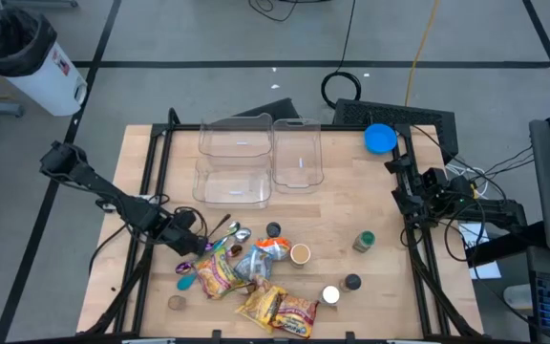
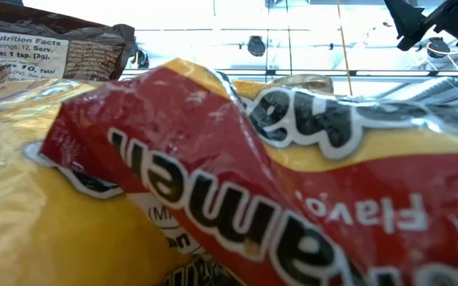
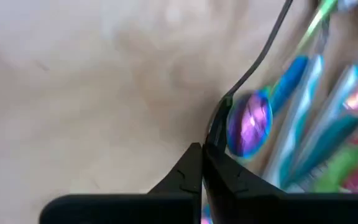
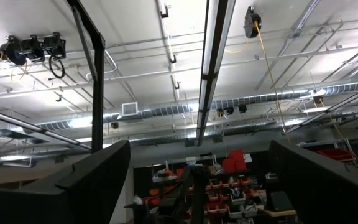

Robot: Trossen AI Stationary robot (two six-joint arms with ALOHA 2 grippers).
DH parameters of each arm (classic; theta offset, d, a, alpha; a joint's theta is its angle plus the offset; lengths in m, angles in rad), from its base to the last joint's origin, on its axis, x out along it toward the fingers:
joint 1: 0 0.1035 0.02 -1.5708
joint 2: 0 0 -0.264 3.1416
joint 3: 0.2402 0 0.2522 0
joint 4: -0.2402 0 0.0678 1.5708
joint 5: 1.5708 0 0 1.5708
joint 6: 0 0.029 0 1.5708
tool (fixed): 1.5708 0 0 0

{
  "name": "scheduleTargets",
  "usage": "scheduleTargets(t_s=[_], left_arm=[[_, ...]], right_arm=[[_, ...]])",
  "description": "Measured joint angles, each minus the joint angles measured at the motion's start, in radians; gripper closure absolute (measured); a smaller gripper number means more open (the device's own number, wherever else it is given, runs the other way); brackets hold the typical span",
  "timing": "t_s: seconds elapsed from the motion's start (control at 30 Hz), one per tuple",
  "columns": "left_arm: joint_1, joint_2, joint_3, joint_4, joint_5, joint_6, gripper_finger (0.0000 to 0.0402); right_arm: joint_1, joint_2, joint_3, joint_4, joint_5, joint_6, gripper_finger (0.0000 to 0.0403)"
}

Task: Pick & Place Food Item
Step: Put the black spoon into the top left transparent bin

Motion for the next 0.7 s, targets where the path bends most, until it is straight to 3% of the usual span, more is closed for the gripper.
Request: scheduleTargets(t_s=[0.5,0.7], left_arm=[[0.024,-0.003,0.348,-0.272,-0.29,0.269,0.0399],[0.129,-0.003,0.447,-0.274,-0.388,0.526,0.0399]], right_arm=[[0.0,0.0,0.0,0.0,0.0,0.0,0.0023],[0.0,0.0,0.001,0.0,0.0,0.0,0.0023]])
